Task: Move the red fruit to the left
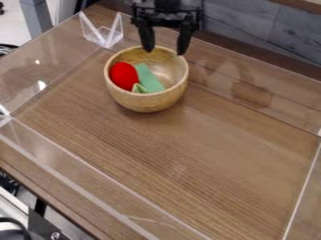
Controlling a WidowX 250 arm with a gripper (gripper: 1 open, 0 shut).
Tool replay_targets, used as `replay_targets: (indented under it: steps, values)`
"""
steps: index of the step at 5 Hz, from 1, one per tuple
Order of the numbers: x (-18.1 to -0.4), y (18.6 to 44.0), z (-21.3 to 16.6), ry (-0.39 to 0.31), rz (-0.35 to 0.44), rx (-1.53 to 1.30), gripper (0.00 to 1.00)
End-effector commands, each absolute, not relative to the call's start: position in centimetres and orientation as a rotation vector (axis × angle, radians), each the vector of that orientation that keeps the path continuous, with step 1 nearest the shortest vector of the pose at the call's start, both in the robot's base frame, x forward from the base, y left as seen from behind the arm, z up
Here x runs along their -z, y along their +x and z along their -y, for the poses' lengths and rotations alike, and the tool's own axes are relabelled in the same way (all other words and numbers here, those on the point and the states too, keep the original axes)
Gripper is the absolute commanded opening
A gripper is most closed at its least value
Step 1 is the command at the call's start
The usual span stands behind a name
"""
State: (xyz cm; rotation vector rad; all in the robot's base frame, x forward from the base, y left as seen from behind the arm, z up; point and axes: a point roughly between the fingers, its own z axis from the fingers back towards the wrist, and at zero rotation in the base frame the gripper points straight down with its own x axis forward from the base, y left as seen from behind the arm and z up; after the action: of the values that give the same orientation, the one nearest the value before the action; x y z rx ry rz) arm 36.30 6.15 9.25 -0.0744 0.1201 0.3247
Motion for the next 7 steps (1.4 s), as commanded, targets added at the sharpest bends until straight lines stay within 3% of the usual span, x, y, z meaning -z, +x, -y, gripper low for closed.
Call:
replay_targets:
  steps: [1, 2, 4, 7]
  values:
    - [-11.2, 37.1, -5.6, -0.067, -0.060, -0.230, 1.00]
    - [-10.8, 37.2, -5.0, -0.060, -0.070, -0.132, 0.00]
    - [-9.7, 37.5, -6.5, -0.064, -0.085, -0.197, 0.00]
    - [-5.4, 36.6, -5.7, -0.044, -0.131, -0.128, 0.00]
